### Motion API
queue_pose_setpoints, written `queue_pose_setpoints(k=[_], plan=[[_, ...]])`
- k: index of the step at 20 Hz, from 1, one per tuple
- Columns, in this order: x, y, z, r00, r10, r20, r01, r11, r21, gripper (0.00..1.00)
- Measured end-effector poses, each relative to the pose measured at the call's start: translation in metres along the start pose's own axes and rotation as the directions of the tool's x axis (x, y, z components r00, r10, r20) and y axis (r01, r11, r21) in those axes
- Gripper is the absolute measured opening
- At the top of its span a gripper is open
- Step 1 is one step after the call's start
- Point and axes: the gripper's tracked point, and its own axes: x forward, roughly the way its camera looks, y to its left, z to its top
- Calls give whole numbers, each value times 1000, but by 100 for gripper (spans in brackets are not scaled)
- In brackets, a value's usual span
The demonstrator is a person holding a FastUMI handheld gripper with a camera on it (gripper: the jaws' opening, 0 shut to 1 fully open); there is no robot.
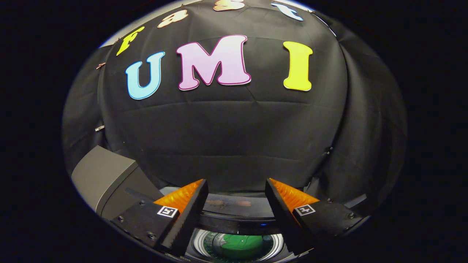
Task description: Put the clothes into the washing machine and then close the washing machine lid.
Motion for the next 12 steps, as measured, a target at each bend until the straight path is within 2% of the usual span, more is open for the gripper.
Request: queue_pose_setpoints(k=[8, 10, 12], plan=[[-32, 7, -43, 997, 19, -72, -19, 1000, -7, 98], [-42, 5, -75, 985, 9, -174, -18, 999, -46, 99], [-49, 10, -94, 981, 25, -195, -33, 999, -34, 99]])
